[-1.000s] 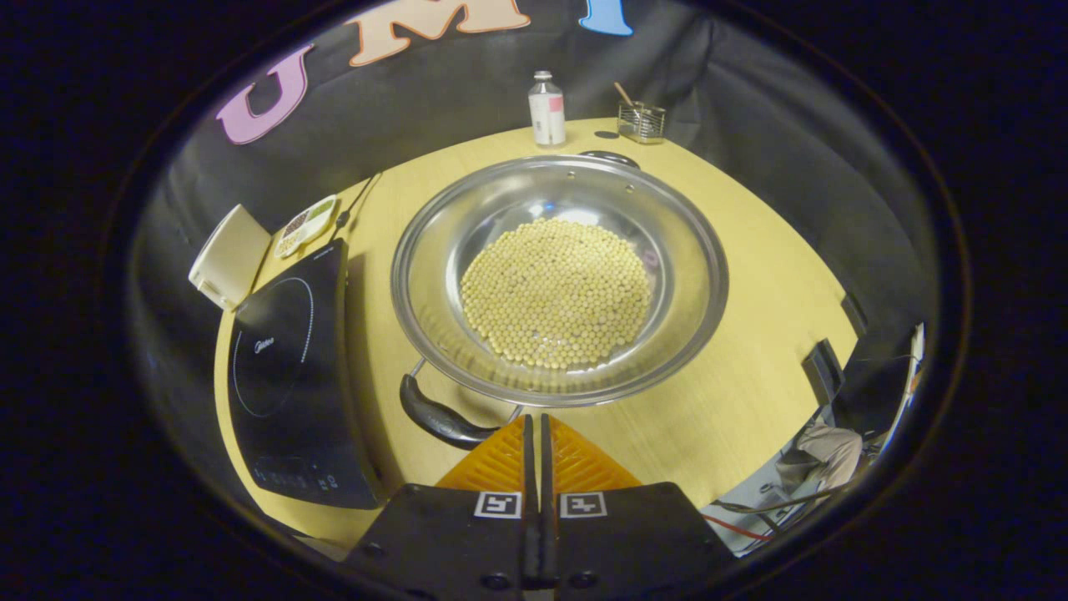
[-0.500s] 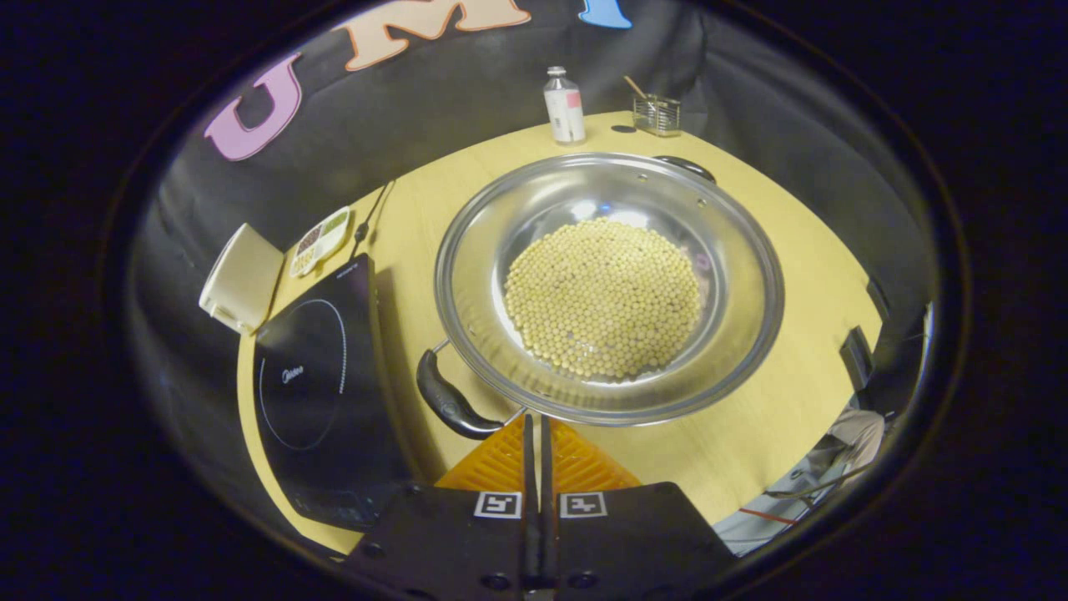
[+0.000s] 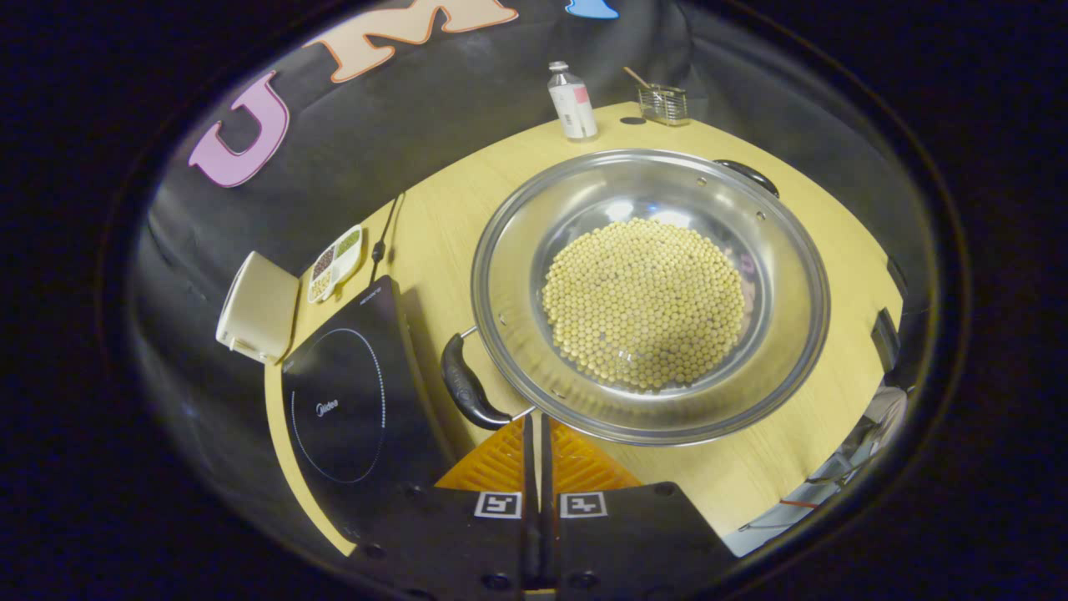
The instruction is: First push the handle of the pot to place it horizontally, then grasp the pot with both hands and set it on the induction cooktop.
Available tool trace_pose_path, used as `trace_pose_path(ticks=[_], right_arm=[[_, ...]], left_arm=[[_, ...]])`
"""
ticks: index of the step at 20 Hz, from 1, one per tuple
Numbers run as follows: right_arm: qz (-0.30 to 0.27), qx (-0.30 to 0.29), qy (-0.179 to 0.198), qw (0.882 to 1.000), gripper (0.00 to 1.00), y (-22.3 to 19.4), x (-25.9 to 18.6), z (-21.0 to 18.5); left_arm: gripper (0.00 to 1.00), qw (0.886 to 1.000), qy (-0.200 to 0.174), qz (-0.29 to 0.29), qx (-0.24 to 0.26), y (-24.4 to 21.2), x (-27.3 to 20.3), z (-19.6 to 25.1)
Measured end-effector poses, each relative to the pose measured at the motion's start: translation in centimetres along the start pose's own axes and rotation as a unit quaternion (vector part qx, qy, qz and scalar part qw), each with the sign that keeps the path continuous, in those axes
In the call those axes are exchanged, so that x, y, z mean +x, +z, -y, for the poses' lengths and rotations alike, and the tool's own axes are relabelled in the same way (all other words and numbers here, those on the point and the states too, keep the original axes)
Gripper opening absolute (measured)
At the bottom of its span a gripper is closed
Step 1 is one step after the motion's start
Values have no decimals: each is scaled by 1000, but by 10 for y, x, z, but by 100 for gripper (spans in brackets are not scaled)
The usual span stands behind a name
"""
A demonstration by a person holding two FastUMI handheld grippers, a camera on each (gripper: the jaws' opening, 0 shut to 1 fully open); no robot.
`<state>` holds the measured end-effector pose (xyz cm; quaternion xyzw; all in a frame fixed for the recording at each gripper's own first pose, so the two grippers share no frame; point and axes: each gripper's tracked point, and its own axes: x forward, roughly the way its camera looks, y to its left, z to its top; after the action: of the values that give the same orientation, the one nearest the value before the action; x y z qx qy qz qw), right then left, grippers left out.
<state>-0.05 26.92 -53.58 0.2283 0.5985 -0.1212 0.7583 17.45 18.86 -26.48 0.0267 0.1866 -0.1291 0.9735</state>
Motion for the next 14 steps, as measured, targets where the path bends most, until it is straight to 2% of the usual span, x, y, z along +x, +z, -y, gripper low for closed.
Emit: trace_pose_path(ticks=[6,14], right_arm=[[16,-6,20,1000,2,15,-15,1],[80,-94,0,992,2,71,-36,45]], left_arm=[[91,1000,-19,-12,-15,-5,1,20],[89,999,-34,-37,-19,-17,5,58]])
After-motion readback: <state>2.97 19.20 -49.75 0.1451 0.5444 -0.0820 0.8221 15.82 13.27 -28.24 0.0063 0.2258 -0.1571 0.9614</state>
